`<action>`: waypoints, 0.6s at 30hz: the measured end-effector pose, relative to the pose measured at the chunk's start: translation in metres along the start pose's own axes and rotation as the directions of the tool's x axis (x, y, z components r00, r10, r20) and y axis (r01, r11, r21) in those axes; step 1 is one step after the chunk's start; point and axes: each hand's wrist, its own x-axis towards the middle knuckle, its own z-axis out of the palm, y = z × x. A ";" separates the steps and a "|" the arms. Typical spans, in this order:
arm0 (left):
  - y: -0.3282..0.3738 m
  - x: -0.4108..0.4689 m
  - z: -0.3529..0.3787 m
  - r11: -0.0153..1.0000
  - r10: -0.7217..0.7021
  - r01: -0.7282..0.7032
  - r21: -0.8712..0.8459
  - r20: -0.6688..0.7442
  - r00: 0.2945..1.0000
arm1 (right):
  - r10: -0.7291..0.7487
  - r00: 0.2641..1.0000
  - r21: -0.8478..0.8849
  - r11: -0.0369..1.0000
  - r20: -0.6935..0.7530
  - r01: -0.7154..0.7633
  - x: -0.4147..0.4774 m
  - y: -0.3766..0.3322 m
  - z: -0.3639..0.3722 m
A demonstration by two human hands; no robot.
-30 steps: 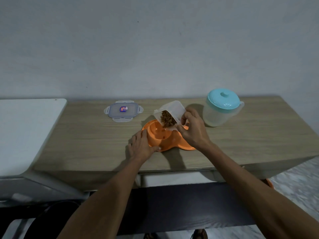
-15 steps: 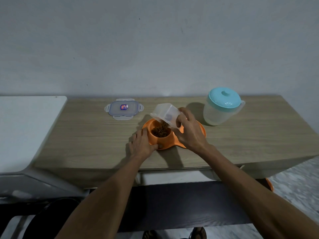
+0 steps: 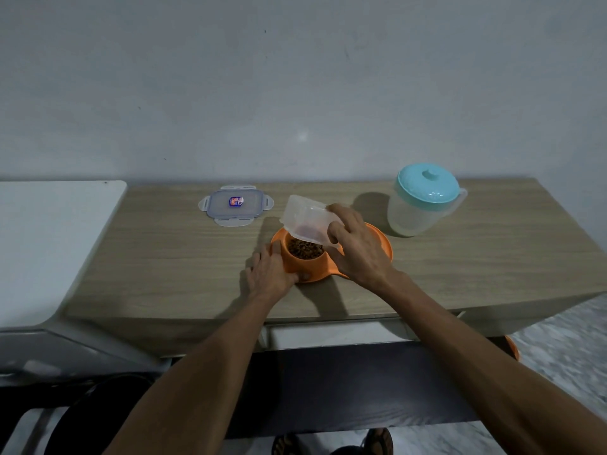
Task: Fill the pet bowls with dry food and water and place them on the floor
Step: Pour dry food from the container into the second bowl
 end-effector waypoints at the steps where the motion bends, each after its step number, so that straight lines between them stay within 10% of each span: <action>1: 0.001 -0.001 -0.001 1.000 0.001 -0.001 0.005 0.000 1.000 | -0.015 1.000 -0.014 1.000 0.007 0.015 0.000 -0.001 0.000; 18: 0.001 -0.002 -0.001 0.999 0.031 -0.029 0.035 -0.047 0.998 | 0.117 0.993 0.079 0.990 -0.022 -0.115 0.000 0.009 0.004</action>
